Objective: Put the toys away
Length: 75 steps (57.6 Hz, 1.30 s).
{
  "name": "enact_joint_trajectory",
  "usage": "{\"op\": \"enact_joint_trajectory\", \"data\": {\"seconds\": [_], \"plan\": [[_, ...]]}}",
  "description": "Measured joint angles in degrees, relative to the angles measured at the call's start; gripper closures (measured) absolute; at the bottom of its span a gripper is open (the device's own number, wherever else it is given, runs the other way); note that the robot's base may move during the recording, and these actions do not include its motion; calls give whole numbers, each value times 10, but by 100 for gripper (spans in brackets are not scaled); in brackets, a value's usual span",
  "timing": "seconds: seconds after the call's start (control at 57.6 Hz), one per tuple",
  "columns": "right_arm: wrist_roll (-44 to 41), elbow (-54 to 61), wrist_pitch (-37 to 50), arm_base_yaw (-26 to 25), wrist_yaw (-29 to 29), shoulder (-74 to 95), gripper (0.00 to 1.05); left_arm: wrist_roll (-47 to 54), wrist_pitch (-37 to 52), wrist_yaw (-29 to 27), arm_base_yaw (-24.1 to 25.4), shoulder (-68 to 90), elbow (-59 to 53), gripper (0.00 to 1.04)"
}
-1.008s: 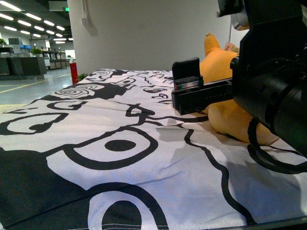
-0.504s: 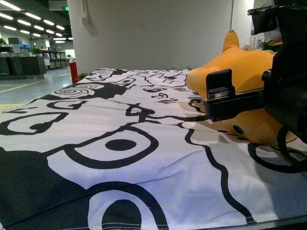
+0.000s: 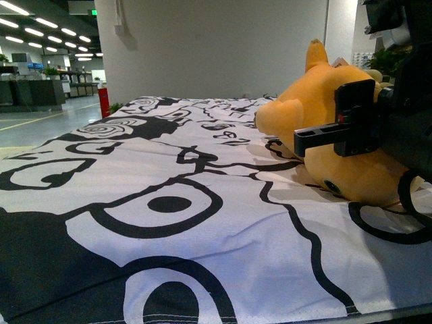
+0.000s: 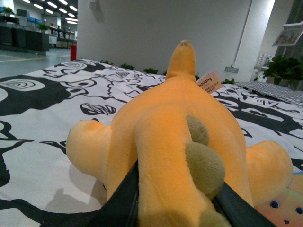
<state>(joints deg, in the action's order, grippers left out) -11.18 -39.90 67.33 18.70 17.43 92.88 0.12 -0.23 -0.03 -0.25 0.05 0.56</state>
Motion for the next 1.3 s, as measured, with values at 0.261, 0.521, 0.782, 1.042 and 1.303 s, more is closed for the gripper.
{"op": "enact_joint_trajectory", "data": {"seconds": [0.261, 0.521, 0.782, 1.042, 1.303], "plan": [[27, -4, -53, -40, -46, -46, 98, 0, 0, 0, 0, 0, 0, 6], [93, -17, -109, -117, -141, -131, 98, 0, 0, 0, 0, 0, 0, 6], [164, -14, -130, -212, -248, -217, 98, 0, 0, 0, 0, 0, 0, 6], [251, 46, -121, -323, -360, -297, 98, 0, 0, 0, 0, 0, 0, 6], [349, 116, -112, -422, -438, -381, 98, 0, 0, 0, 0, 0, 0, 6]]}}
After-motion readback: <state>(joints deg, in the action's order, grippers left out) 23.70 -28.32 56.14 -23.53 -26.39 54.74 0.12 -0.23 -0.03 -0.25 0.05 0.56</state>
